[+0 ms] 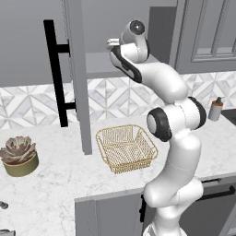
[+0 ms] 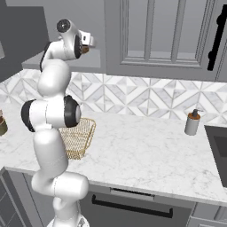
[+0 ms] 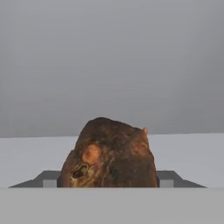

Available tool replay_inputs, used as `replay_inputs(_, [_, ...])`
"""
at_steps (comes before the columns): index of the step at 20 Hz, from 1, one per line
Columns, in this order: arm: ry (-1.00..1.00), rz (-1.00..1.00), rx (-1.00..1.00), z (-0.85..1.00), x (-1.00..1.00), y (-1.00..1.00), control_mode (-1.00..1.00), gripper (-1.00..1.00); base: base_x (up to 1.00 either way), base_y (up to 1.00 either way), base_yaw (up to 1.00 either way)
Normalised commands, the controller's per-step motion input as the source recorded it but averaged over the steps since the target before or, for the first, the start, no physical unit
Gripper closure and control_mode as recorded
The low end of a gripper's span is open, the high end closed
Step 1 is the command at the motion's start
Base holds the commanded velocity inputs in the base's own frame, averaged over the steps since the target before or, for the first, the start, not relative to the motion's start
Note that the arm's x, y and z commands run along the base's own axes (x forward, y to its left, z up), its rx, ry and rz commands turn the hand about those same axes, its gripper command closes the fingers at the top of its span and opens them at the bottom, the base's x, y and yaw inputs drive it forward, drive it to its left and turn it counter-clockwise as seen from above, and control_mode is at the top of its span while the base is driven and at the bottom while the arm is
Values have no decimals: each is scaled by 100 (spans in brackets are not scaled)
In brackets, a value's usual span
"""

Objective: Open the cabinet, pick up the bread from the cabinet and place it in the basket. Then move the basket to the dining counter.

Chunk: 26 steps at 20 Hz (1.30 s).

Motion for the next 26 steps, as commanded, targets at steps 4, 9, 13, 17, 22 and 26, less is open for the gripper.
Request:
replay_inputs(4, [0,0,0,-26,-99,3,-100,100,0,0,0])
replay_inputs(9, [10,0,8,9,-100,0,-100,100,0,0,0])
replay_inputs(13, [4,6,10,47,-100,-6,-100,100,0,0,0])
replay_inputs(17, [6,6,7,16,-100,-1,-100,100,0,0,0])
replay_inputs(22, [3,5,1,-4,-100,-8,-100,100,0,0,0])
replay_inputs(26, [5,5,3,-6,-100,-19,-100,100,0,0,0])
